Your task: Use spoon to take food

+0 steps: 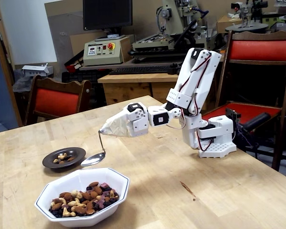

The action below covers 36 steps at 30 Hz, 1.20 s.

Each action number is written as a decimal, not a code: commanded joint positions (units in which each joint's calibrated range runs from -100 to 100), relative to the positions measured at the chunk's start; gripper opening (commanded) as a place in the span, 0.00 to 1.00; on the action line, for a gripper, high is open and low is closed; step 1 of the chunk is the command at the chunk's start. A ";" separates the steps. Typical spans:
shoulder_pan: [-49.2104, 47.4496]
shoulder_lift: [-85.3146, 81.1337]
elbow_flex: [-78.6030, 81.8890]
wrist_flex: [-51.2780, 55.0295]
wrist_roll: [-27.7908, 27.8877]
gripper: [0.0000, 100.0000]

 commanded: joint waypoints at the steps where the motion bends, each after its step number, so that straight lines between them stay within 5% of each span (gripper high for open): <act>1: -0.24 -1.14 -1.16 -0.94 -0.20 0.04; 36: -0.09 -1.14 -1.16 -1.02 -0.20 0.04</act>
